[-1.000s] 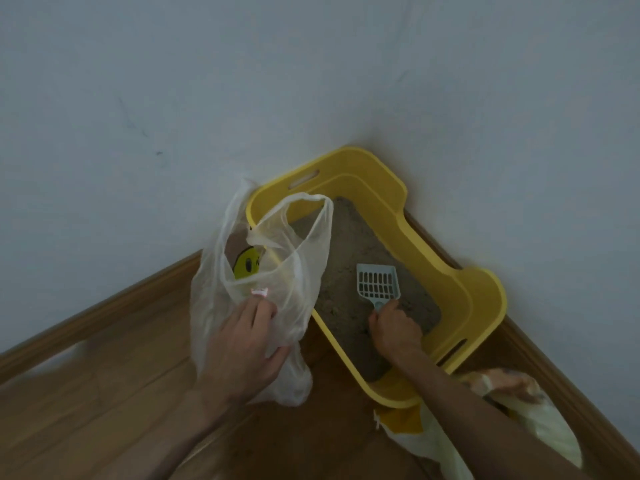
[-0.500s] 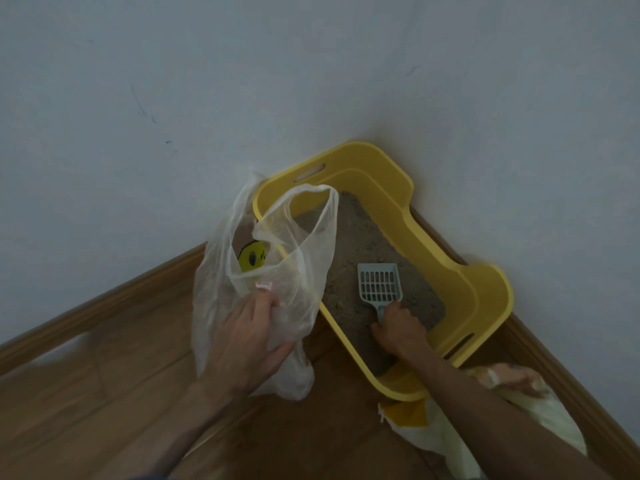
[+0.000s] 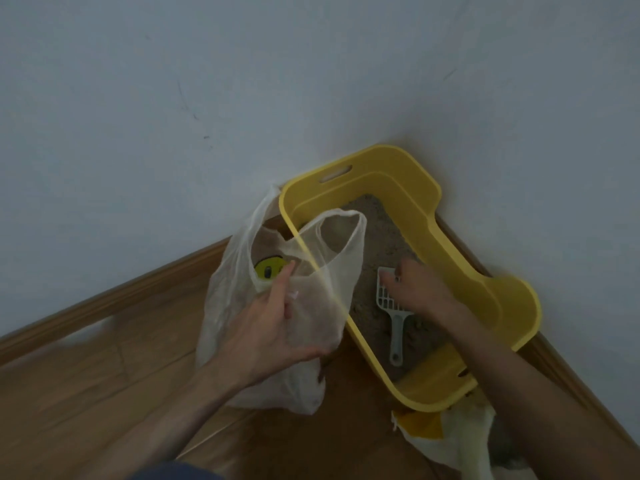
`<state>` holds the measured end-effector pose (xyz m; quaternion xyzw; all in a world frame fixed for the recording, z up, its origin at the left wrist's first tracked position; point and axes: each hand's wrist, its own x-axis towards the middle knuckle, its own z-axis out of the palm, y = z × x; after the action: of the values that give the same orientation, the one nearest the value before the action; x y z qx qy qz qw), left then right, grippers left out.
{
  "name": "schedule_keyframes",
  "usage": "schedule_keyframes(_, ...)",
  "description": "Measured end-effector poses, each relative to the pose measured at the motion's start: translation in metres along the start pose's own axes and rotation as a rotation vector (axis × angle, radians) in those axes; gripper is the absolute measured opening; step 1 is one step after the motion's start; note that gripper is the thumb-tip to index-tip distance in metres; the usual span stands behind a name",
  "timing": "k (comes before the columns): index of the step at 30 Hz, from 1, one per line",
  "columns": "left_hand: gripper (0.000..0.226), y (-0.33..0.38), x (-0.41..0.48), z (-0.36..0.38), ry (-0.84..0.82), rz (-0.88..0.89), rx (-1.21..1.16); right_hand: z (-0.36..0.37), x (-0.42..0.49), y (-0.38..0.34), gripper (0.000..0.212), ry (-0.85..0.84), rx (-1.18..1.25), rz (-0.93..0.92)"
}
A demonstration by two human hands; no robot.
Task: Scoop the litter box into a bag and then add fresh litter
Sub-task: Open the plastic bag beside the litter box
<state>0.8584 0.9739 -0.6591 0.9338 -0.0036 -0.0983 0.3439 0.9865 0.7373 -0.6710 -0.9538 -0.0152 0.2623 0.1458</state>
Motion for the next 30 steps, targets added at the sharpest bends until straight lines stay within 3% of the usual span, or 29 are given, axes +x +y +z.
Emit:
schedule_keyframes(4, 0.108, 0.0, 0.002, -0.004, 0.016, -0.023, 0.03, -0.046, -0.004, -0.049, 0.029, 0.095, 0.447, -0.189)
schedule_keyframes(6, 0.101, -0.007, 0.005, -0.002, 0.011, -0.028, 0.061, -0.05, -0.002, -0.067, 0.044, 0.054, 0.585, -0.206)
schedule_keyframes(8, 0.098, -0.012, 0.007, 0.0, 0.006, -0.017, 0.098, -0.045, -0.001, -0.08, 0.065, -0.021, 0.577, -0.233)
schedule_keyframes(10, 0.094, -0.016, 0.009, 0.0, 0.032, -0.002, 0.115, -0.036, 0.0, -0.089, 0.072, -0.047, 0.544, -0.251)
schedule_keyframes(12, 0.086, -0.018, 0.012, -0.002, 0.059, 0.025, 0.196, -0.028, 0.002, -0.095, 0.067, 0.033, 0.535, -0.252)
schedule_keyframes(18, 0.058, -0.029, 0.017, -0.013, 0.036, 0.118, 0.418, -0.021, 0.004, -0.09, 0.027, 0.251, 0.494, -0.291)
schedule_keyframes(22, 0.058, -0.038, 0.016, -0.028, -0.067, 0.193, 0.533, -0.032, -0.011, -0.076, 0.026, 0.257, 0.495, -0.29)
schedule_keyframes(26, 0.039, -0.037, 0.013, -0.04, -0.002, 0.371, 0.622, -0.046, -0.031, -0.061, 0.019, 0.267, 0.426, -0.277)
schedule_keyframes(30, 0.04, -0.032, 0.002, -0.05, -0.008, 0.465, 0.682, -0.053, -0.055, -0.051, 0.021, 0.267, 0.366, -0.266)
